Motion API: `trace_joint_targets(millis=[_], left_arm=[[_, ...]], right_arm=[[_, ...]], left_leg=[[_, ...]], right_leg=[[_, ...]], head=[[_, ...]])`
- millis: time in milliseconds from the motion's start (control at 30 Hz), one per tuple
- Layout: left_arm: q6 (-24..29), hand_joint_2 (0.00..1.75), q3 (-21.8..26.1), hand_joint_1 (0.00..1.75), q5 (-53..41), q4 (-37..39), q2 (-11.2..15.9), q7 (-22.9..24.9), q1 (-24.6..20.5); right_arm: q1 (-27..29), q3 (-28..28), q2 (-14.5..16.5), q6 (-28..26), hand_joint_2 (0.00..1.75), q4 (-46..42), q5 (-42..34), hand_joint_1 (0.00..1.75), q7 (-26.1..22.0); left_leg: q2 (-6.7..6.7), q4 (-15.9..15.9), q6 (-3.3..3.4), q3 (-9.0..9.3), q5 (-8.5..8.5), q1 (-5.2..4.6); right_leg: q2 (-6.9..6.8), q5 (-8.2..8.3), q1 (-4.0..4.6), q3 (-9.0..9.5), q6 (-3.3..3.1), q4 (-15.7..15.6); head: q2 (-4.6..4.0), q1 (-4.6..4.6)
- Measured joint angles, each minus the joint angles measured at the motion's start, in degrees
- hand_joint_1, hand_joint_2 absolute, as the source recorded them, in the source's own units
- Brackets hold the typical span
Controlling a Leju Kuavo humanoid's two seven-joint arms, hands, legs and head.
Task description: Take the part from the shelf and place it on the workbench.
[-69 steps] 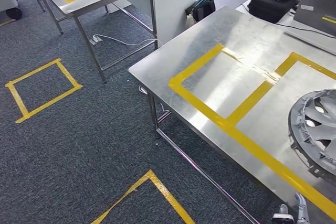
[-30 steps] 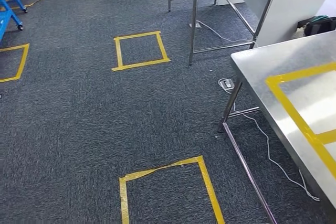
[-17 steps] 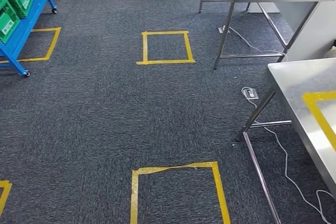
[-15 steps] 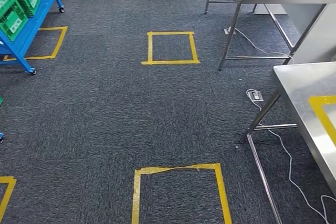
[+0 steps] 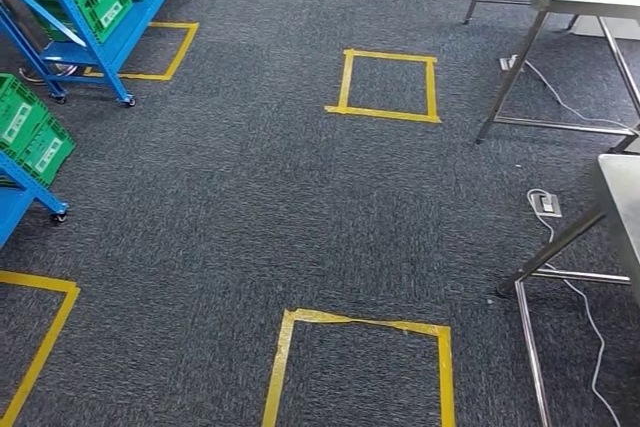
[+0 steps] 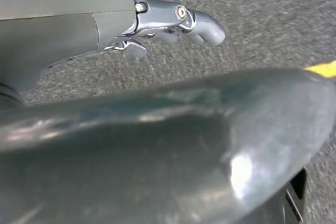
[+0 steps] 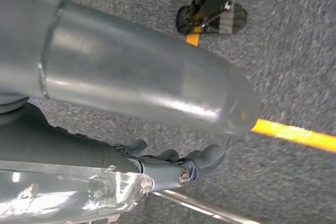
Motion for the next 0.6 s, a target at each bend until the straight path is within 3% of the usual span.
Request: trace_joint_targets(millis=[33,100,133,167,200,233,267,333,400,433,467,500,533,600], left_arm=[[-0.1,0.0,0.1,0.0,-0.1,0.1,0.0,-0.1,0.0],[-0.3,0.0,0.2,0.0,-0.2,0.3,0.1,-0.2,-0.3],[-0.5,0.0,0.3,0.0,-0.4,0.5,0.1,-0.3,-0.5],[-0.7,0.0,0.4,0.0,-0.6,0.5,0.2,-0.4,-0.5],[-1.0,0.0,0.5,0.0,-0.9,0.5,0.2,-0.5,-0.4],[-1.2,0.0,0.7,0.0,-1.3,0.5,0.3,-0.6,-0.3],[-1.3,0.0,0.9,0.0,-1.6,0.5,0.3,-0.8,-0.2],[-1.4,0.0,1.1,0.0,-2.1,0.6,0.4,-1.4,-0.4],[-1.3,0.0,1.3,0.0,-2.5,0.8,0.5,-1.8,-0.6],[-1.2,0.0,1.5,0.0,-2.6,1.0,0.6,-2.0,-0.7],[-1.2,0.0,1.6,0.0,-2.7,1.2,0.6,-2.0,-0.6],[-1.1,0.0,1.7,0.0,-2.7,1.4,0.6,-2.1,-0.6],[-1.1,0.0,1.8,0.0,-2.8,1.5,0.6,-2.2,-0.7],[-1.1,0.0,1.9,0.0,-2.9,1.8,0.5,-2.4,-0.8]], right_arm=[[0.0,0.0,0.0,0.0,0.0,0.0,-0.1,0.0,0.2],[0.3,0.2,-0.1,0.0,0.0,-0.2,-0.8,0.0,0.7],[0.5,0.4,-0.1,-0.1,0.0,-0.3,-1.3,0.0,1.0],[0.7,0.7,-0.1,-0.2,0.0,-0.6,-1.9,0.0,1.3],[0.8,1.0,-0.1,-0.2,0.0,-0.8,-2.3,0.0,1.6],[0.8,1.3,-0.1,-0.2,0.0,-1.0,-2.7,0.0,1.7],[0.7,1.6,-0.1,-0.2,0.0,-1.2,-3.0,0.0,1.7],[0.8,1.8,-0.1,-0.2,0.0,-1.4,-4.5,0.0,1.6],[1.0,1.9,-0.1,-0.2,0.0,-1.5,-6.9,0.0,1.4],[1.0,1.9,-0.1,-0.2,0.0,-1.5,-7.8,0.0,1.3],[1.1,1.9,-0.1,-0.2,0.0,-1.5,-8.3,0.0,1.2],[1.1,1.9,-0.1,-0.2,0.0,-1.6,-8.4,0.0,1.2],[1.2,2.0,-0.1,-0.2,0.0,-1.6,-8.5,0.0,1.1],[1.5,2.1,-0.1,-0.2,0.0,-1.7,-8.6,0.0,1.1]], left_leg=[[1.44,-3.3,-0.66,1.37,1.91,0.11],[3.42,-7.3,-0.36,3.06,2.65,0.2],[3.45,-7.4,0.28,3.17,1.82,0.1],[2.62,-7.4,1.27,3.15,1.19,0.17],[1.79,-7.1,1.86,3.13,0.85,0.14],[1.01,-7.0,2.3,3.23,0.6,0.06],[0.3,-7.0,2.67,3.33,0.47,-0.01],[-1.12,-7.0,3.29,3.48,0.32,-0.24],[-2.7,-7.0,3.73,3.66,0.16,-0.55],[-3.52,-7.0,3.87,3.84,0.08,-0.72],[-4.35,-7.0,3.98,4.07,0.0,-0.85],[-5.19,-7.0,4.05,4.27,-0.06,-0.94],[-6.01,-7.0,4.05,4.41,-0.1,-0.98],[-7.53,-6.9,3.88,4.48,-0.23,-1.13]], right_leg=[[-0.47,-0.75,-0.02,0.28,0.62,0.4],[-1.25,-2.26,0.2,0.66,1.73,1.5],[-1.66,-2.87,0.43,0.82,2.11,1.8],[-2.19,-3.35,0.41,1.27,2.3,2.1],[-2.34,-3.81,0.34,1.56,2.48,2.2],[-1.65,-4.63,0.25,1.55,2.56,3.0],[-0.45,-5.91,0.18,0.69,2.6,5.2],[2.47,-9.38,0.27,-3.52,2.41,13.3],[3.39,-11.14,0.51,-8.32,2.0,20.6],[3.59,-10.32,0.68,-9.56,1.61,21.4],[3.91,-8.35,0.91,-9.7,1.07,19.7],[4.64,-5.69,1.19,-8.92,0.42,16.3],[6.23,-3.2,1.46,-7.75,-0.29,12.2],[8.93,-0.72,1.55,-5.64,-0.93,6.3]], head=[[0.0,-0.14],[0.0,-0.35],[0.0,-0.24],[0.01,-0.02],[0.01,0.32],[0.02,0.45],[0.02,0.55],[0.02,0.81],[0.02,0.99],[0.02,1.03],[0.02,1.02],[0.02,1.01],[0.02,1.02],[0.02,1.01]])
